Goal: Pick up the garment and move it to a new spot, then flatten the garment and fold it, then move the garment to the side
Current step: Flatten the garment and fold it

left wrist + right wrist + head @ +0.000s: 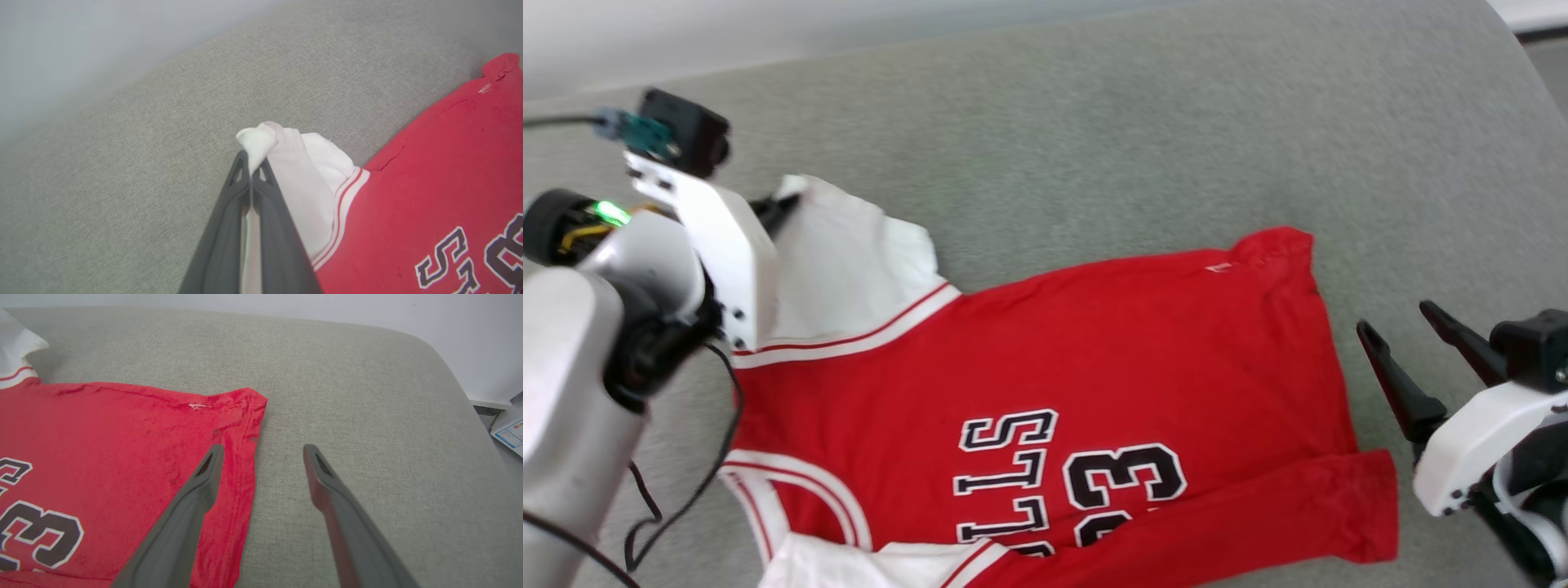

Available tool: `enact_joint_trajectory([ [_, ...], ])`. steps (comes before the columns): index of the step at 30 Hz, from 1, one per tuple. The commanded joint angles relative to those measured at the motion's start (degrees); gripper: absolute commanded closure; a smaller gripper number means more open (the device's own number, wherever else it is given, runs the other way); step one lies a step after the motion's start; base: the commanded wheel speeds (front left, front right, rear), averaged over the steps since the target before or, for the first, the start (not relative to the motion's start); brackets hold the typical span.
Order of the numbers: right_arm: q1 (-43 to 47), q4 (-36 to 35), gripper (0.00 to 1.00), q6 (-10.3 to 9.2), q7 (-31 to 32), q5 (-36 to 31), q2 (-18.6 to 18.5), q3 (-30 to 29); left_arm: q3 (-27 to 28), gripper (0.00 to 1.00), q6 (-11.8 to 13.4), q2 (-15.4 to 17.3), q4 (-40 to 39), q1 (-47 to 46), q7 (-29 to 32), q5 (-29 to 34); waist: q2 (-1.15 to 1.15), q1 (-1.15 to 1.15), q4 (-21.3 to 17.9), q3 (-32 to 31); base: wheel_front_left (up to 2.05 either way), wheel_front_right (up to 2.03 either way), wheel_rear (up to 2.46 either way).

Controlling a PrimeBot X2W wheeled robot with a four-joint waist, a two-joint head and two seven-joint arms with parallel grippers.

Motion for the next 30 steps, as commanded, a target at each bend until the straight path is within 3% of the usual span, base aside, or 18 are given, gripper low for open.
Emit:
enact_joint_trajectory([
  [1, -1.4, -0.8, 0.0, -0.02, 5.1, 0.6, -2.5, 0.5, -0.4, 1.0, -0.2, 0.0, -3.2, 2.4, -1.2, -0.1, 0.0, 0.0, 3.1, -2.6, 0.0, 0.0, 0.0],
  [5, -4.9, -0.1, 0.0, -0.04, 17.3, 3.1, -6.9, 1.1, -1.0, 1.0, 0.4, 0.2, -10.6, 6.5, -2.5, -0.4, 0.0, 0.0, 5.8, -2.8, 0.0, 0.0, 0.0],
  [6, -4.9, -0.1, 0.0, -0.04, 17.3, 3.1, -6.9, 1.1, -1.0, 1.0, 0.4, 0.2, -10.6, 6.5, -2.5, -0.4, 0.0, 0.0, 5.8, -2.8, 0.0, 0.0, 0.0],
  [10, -10.6, 1.9, 0.0, -0.03, 27.7, 5.4, -10.0, 2.3, -1.2, 1.0, 2.0, 0.3, -18.2, 10.1, -3.6, -0.1, 0.0, 0.0, 8.7, -1.7, 0.0, 0.0, 0.0],
  [14, -16.0, 5.2, 0.0, -0.03, 34.3, 6.0, -12.7, 4.9, -1.3, 1.0, 3.6, -0.1, -24.0, 12.7, -5.1, 0.4, 0.0, 0.0, 11.8, -0.2, 0.0, 0.0, 0.0],
  [20, -21.6, 11.6, 0.0, -0.03, 37.4, 5.0, -14.7, 9.5, -1.9, 1.0, 5.3, -1.2, -29.5, 15.7, -6.9, 1.2, 0.0, 0.0, 15.6, 1.6, 0.0, 0.0, 0.0],
  [30, -22.1, 22.3, 0.0, -0.02, 34.9, 4.6, -15.7, 16.1, -4.0, 1.0, 5.5, -3.1, -31.0, 17.9, -9.6, 2.4, 0.0, 0.0, 19.6, 3.2, 0.0, 0.0, 0.0],
])
